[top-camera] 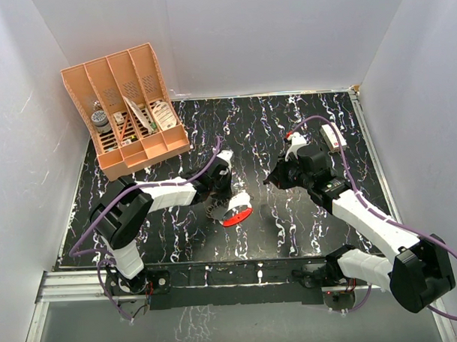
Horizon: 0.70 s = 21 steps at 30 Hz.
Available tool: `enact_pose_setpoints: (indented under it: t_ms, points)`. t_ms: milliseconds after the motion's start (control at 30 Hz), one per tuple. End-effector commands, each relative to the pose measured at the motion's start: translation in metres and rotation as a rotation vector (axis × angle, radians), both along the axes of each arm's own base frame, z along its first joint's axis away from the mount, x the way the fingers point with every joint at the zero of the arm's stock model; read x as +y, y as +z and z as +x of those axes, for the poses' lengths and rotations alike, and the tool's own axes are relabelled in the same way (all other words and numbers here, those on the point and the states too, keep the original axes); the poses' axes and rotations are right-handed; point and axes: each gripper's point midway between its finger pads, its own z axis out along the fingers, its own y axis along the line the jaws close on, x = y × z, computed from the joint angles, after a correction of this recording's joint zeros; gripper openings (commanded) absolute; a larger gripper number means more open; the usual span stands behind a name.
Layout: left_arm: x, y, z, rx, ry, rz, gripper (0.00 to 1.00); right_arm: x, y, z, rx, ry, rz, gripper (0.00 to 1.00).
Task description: Put the keys on the keyring
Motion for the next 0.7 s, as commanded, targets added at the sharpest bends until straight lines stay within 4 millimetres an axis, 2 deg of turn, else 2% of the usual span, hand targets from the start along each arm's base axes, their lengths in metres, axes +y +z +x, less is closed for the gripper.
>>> enact_pose_setpoints:
  t_ms: [0,133,267,333,367,533,667]
  points:
    - [0.006,0.015,0.025,-0.064,0.108,-0.011,0.0,0.002,0.02,0.007,-0.079,0.0,0.037,0.0]
    - [0.013,0.015,0.038,-0.065,0.15,-0.03,0.0,0.002,0.018,0.006,-0.078,0.001,0.039,0.0]
    - [0.02,0.026,0.054,-0.104,0.176,-0.056,0.48,0.003,0.015,0.005,-0.07,0.005,0.042,0.0]
    - [0.025,0.037,0.061,-0.139,0.187,-0.061,0.64,0.004,0.013,0.005,-0.067,0.007,0.044,0.0]
    - [0.026,0.044,0.065,-0.163,0.184,-0.065,0.68,0.004,0.013,0.005,-0.066,0.009,0.044,0.0]
    - [0.031,0.088,0.074,-0.3,0.121,-0.076,0.74,0.006,0.011,0.006,-0.063,0.019,0.051,0.0]
    - [0.035,0.101,0.063,-0.321,0.004,-0.057,0.76,0.011,0.012,0.005,-0.063,0.041,0.064,0.0]
